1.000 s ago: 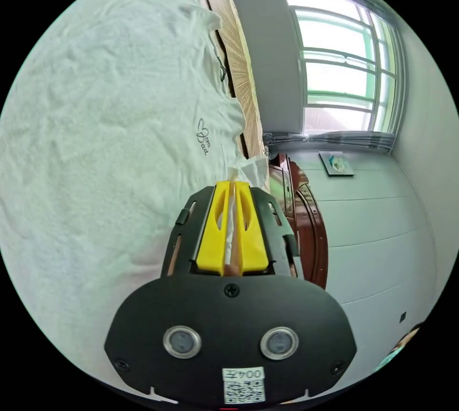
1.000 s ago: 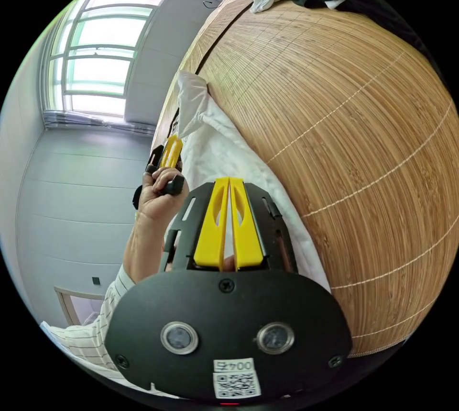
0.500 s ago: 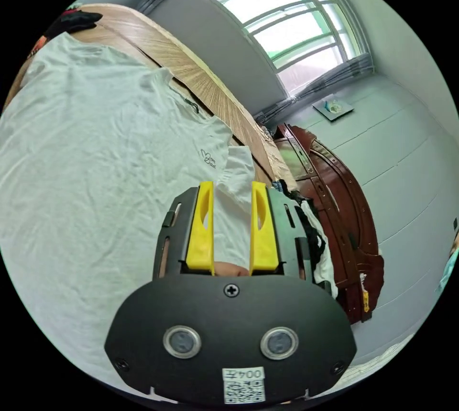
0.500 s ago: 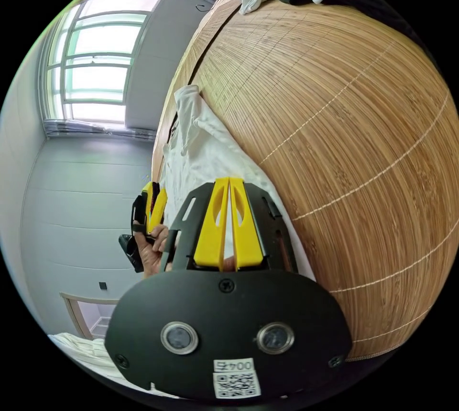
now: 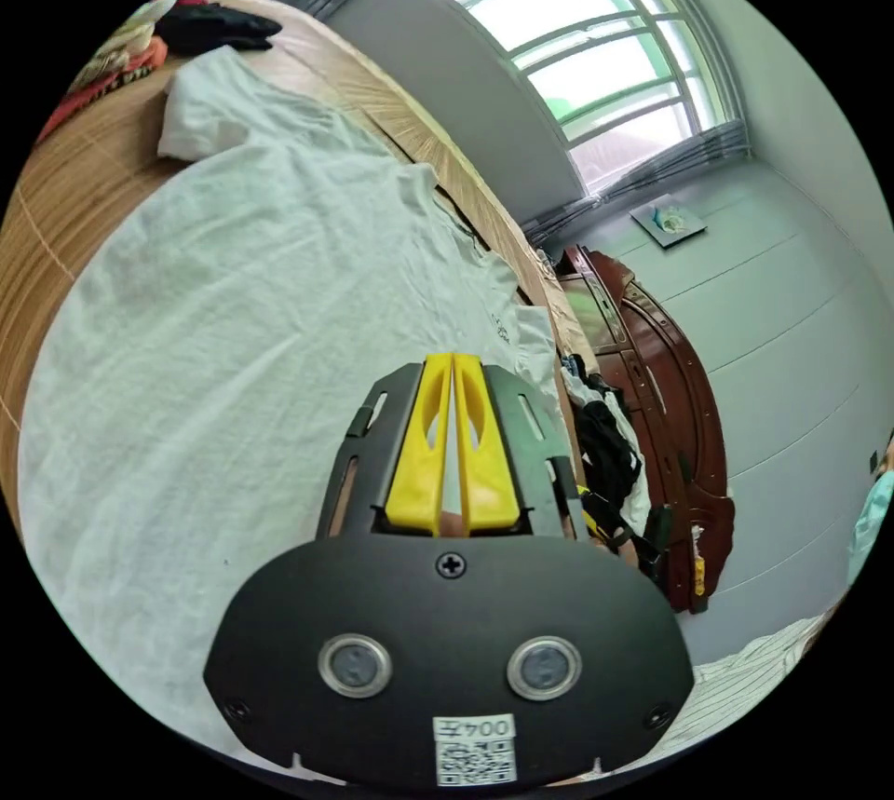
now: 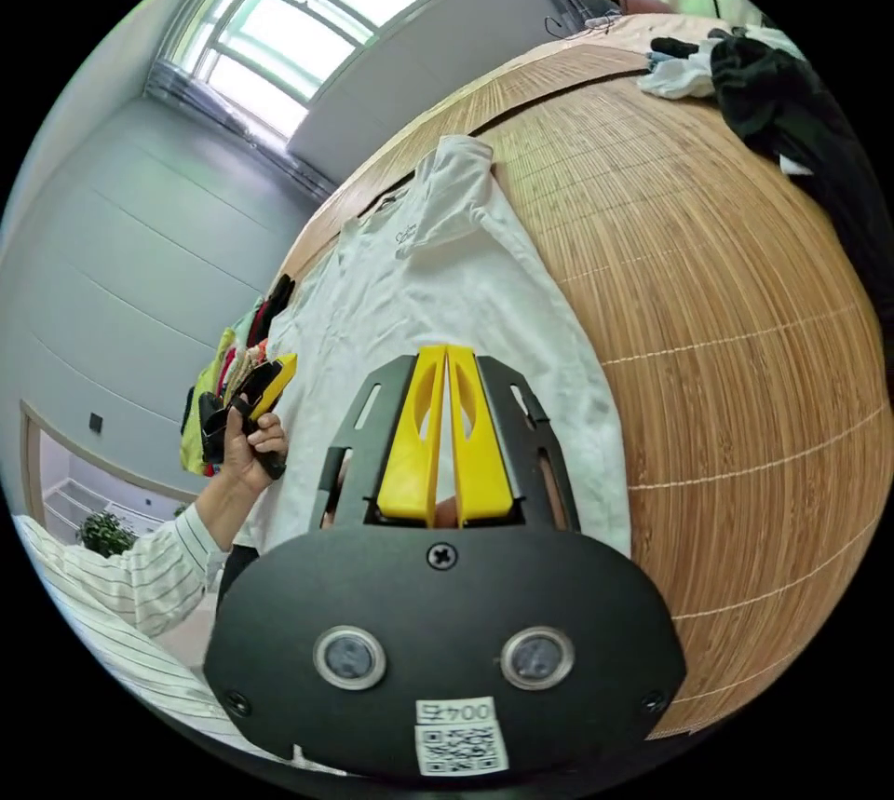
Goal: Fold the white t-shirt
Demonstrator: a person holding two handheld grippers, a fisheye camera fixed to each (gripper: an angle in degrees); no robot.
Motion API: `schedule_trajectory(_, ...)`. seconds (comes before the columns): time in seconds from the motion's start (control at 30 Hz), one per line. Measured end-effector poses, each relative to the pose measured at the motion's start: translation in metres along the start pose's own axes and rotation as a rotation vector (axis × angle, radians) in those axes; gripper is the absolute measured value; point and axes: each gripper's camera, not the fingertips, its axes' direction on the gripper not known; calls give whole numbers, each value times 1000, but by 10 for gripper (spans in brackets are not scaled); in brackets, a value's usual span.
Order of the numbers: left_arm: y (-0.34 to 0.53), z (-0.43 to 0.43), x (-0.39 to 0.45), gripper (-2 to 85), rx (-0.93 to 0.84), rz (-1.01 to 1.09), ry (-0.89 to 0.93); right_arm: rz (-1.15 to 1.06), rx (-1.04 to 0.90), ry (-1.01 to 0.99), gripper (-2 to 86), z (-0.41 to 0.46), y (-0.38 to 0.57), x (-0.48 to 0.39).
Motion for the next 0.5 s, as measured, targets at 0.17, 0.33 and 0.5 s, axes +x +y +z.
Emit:
schedule_trajectory(0.17, 9, 45, -21, 4, -123, -59, 1, -189, 26, 188, 30, 26, 5, -81)
schedule_trajectory(0.33, 32, 65, -20, 2, -121, -74, 27, -550, 63, 526, 64, 86, -31, -195)
schedule_trajectory(0.5, 51, 80, -12, 1, -124, -78, 34, -1024, -96, 911, 81, 199, -50, -273)
